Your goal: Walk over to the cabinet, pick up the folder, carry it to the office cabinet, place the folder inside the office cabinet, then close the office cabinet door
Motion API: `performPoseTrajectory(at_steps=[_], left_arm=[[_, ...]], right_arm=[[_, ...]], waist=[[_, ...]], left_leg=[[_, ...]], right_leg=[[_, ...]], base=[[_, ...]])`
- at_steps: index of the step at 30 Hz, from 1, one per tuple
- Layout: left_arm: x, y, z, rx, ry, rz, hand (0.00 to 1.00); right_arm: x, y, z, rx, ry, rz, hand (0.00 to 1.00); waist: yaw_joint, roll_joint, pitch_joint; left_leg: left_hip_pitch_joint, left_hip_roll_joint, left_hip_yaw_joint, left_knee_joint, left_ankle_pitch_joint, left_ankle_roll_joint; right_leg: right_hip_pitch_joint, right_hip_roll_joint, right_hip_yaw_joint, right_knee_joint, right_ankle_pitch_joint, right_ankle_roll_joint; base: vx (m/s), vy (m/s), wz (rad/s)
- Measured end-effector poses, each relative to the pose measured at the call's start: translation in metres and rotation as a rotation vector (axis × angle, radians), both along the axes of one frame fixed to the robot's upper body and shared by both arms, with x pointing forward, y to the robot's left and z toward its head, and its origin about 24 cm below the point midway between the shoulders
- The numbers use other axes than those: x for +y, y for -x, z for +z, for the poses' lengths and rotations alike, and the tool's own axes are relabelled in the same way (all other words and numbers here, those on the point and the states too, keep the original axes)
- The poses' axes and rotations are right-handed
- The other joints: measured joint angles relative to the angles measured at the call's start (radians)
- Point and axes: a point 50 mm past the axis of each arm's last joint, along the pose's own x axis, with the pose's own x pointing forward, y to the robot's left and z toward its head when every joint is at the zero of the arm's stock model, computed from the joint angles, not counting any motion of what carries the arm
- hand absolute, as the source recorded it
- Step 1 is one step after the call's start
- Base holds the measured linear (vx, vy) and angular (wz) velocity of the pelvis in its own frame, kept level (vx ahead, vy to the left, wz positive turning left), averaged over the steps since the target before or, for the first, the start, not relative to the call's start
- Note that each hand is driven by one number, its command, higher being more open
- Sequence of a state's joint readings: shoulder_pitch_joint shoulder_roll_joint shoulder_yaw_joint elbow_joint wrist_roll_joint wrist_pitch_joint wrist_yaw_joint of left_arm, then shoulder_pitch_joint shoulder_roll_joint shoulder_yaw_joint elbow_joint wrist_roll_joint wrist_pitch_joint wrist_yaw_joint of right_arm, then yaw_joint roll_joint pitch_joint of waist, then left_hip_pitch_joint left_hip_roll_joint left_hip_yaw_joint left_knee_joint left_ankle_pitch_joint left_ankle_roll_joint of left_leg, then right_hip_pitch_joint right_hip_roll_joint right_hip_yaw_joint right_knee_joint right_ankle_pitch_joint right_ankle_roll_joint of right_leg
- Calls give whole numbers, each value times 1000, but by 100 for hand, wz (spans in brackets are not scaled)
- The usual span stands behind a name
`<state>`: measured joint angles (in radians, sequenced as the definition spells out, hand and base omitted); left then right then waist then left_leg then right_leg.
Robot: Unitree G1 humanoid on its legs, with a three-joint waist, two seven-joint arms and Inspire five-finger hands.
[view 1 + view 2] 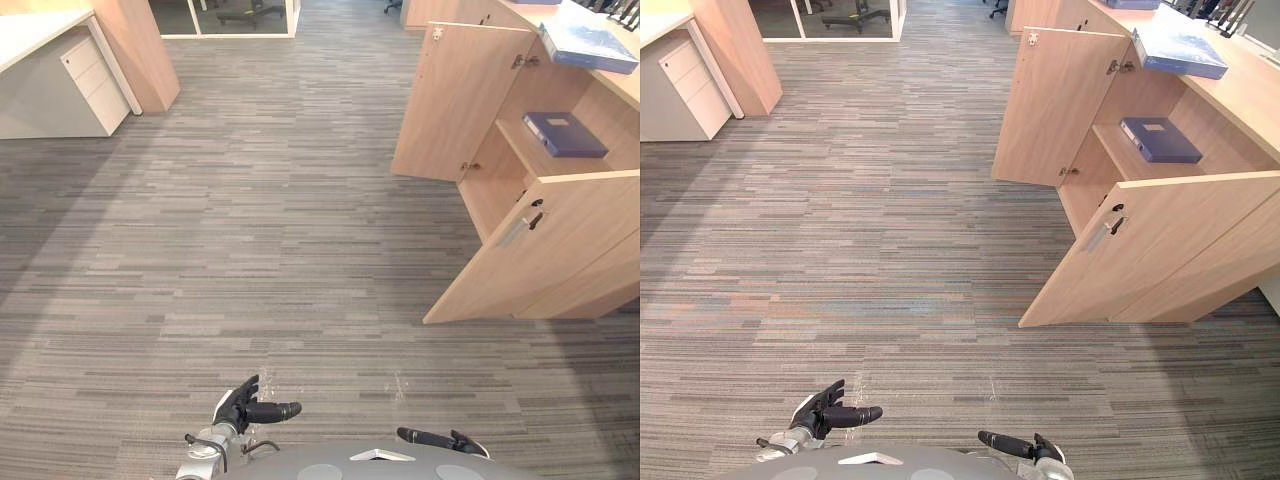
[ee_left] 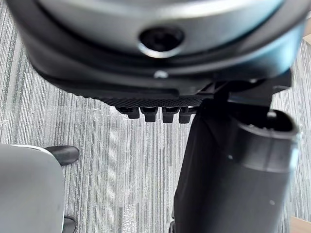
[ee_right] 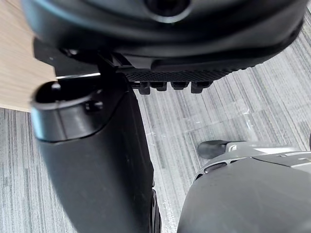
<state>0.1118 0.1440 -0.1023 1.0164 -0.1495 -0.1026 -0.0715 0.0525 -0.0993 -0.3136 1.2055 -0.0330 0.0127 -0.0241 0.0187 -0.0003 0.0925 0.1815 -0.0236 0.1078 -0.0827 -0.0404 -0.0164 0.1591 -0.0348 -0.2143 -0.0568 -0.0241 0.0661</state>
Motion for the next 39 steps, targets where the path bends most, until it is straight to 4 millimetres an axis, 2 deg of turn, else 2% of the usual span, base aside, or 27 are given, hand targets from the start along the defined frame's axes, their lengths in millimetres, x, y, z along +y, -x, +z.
performPoseTrajectory(at_steps=[13,18,39], left_arm=[[2,-2,-2,16,-14,40,100],[3,-1,-2,24,-15,50,100],[4,-1,-3,35,-30,61,100]], right_arm=[[4,0,-1,0,-20,6,100],[5,-2,-1,-6,-23,7,100],[5,-4,0,-3,-14,43,100]], waist=[[-9,-7,4],[-22,-10,6],[-24,-11,5]], left_leg=[[-3,0,-4,-1,0,0],[-2,0,-2,-2,1,1],[-1,0,1,-2,0,0]], right_leg=[[0,0,-7,0,0,0],[0,0,-7,0,0,0],[0,0,-4,0,0,0]], base=[[0,0,0],[0,0,0],[0,0,0]])
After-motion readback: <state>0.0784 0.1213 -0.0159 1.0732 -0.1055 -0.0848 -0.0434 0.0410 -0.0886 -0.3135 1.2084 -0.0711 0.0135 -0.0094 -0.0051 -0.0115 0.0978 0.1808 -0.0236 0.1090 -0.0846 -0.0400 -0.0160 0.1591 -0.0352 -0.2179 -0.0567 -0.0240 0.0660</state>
